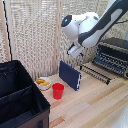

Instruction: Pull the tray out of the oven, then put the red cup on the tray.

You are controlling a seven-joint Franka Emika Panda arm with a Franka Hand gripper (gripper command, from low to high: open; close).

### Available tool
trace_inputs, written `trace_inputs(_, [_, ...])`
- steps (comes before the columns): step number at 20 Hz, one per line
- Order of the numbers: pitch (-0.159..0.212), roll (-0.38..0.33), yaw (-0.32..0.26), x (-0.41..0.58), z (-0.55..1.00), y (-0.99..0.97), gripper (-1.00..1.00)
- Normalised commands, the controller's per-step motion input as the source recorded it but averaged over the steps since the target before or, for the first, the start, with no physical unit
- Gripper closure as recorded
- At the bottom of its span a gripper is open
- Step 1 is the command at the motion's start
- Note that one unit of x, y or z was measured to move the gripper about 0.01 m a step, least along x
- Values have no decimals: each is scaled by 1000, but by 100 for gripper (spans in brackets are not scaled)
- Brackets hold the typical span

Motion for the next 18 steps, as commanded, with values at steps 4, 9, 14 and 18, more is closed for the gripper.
trace_inputs(4, [0,-291,120,10,-174,-454,-100])
trace_inputs(9, [47,-233,143,97,-280,-490,-100])
trace_inputs(14, [44,-227,114,11,-151,-556,-100])
trace_inputs(18, [38,-206,51,0,-28,-718,-100])
